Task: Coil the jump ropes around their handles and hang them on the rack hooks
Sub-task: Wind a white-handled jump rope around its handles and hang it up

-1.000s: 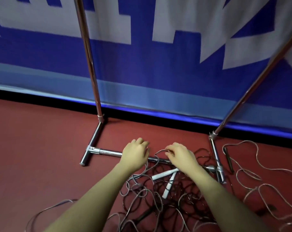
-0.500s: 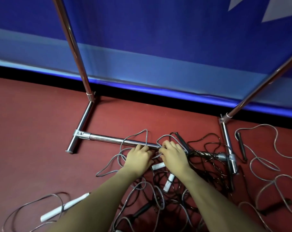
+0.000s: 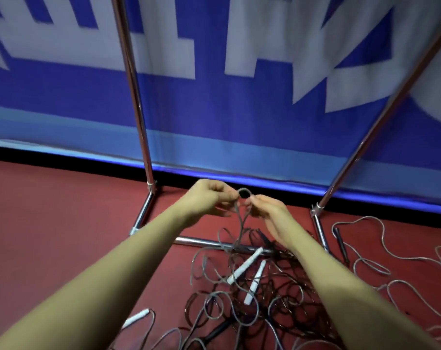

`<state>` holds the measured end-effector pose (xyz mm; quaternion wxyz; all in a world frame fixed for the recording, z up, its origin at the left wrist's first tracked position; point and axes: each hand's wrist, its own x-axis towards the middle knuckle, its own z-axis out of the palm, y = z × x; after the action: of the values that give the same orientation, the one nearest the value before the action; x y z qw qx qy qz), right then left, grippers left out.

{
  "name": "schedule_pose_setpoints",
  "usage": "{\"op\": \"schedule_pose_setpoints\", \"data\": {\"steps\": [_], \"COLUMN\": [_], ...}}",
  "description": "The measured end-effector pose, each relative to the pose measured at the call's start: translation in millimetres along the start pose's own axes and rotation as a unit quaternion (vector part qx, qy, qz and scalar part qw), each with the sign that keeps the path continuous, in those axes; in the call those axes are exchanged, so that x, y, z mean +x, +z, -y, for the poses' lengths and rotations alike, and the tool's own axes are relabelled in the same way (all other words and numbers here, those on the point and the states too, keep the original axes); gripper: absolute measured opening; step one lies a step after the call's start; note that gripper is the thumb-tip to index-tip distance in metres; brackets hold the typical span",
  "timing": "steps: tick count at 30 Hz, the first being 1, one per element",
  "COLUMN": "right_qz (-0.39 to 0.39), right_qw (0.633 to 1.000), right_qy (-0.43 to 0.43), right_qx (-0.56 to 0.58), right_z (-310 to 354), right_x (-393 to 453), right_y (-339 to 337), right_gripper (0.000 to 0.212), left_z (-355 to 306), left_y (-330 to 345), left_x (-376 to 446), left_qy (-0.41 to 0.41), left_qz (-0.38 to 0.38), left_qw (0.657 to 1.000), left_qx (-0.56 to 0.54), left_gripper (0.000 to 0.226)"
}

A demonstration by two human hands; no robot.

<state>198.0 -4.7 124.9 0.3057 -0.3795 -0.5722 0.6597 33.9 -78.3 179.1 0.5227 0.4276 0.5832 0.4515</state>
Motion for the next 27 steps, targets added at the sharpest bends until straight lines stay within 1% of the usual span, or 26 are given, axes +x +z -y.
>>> {"op": "schedule_pose_setpoints", "data": {"steps": [3, 7, 9, 11, 15, 17, 19, 21, 23, 24, 27], "right_qz": [0.038, 0.083, 0.1, 0.109, 0.124, 0.129, 0.116, 0.092, 0.068, 0.056, 0.014], "right_qw": [0.995, 0.992, 0.99, 0.988, 0.986, 0.989, 0.993, 0.996, 0.997, 0.996, 0.983], "right_qy": [0.022, 0.045, 0.045, 0.043, 0.026, 0.019, 0.011, 0.0, -0.01, -0.014, -0.023], "right_qx": [0.087, 0.085, 0.094, 0.1, 0.103, 0.071, 0.019, -0.004, 0.028, 0.06, 0.184], "right_z": [49.1, 98.3, 112.3, 118.9, 117.4, 117.1, 118.1, 119.7, 123.4, 126.1, 134.1], "right_x": [-14.0, -36.1, -47.3, -56.3, -64.0, -63.1, -60.9, -57.6, -54.8, -53.6, -47.5], "right_y": [7.0, 9.2, 7.7, 6.9, 7.9, 9.0, 10.2, 11.5, 13.5, 14.9, 16.4], "right_gripper": [0.033, 0.051, 0.059, 0.063, 0.063, 0.058, 0.049, 0.037, 0.032, 0.032, 0.034], "left_z": [-47.6, -92.0, -107.3, -119.1, -131.1, -134.1, -135.9, -135.7, -133.3, -131.8, -123.4], "left_y": [-0.7, 6.9, 12.8, 19.1, 28.9, 30.7, 30.5, 27.4, 22.8, 21.1, 19.2], "left_x": [-18.4, -37.8, -45.8, -51.6, -51.6, -49.4, -49.5, -49.2, -46.4, -44.7, -36.8], "left_qy": [0.018, 0.059, 0.084, 0.102, 0.094, 0.098, 0.106, 0.105, 0.103, 0.103, 0.079], "left_qz": [0.018, 0.01, 0.002, -0.01, -0.045, -0.057, -0.058, -0.042, -0.018, -0.009, -0.026], "left_qw": [0.996, 0.985, 0.972, 0.947, 0.886, 0.86, 0.845, 0.828, 0.811, 0.813, 0.855], "left_qx": [-0.085, -0.163, -0.22, -0.303, -0.451, -0.497, -0.521, -0.55, -0.576, -0.573, -0.511], "left_gripper": [0.014, 0.013, 0.012, 0.012, 0.013, 0.013, 0.015, 0.031, 0.049, 0.052, 0.042]}}
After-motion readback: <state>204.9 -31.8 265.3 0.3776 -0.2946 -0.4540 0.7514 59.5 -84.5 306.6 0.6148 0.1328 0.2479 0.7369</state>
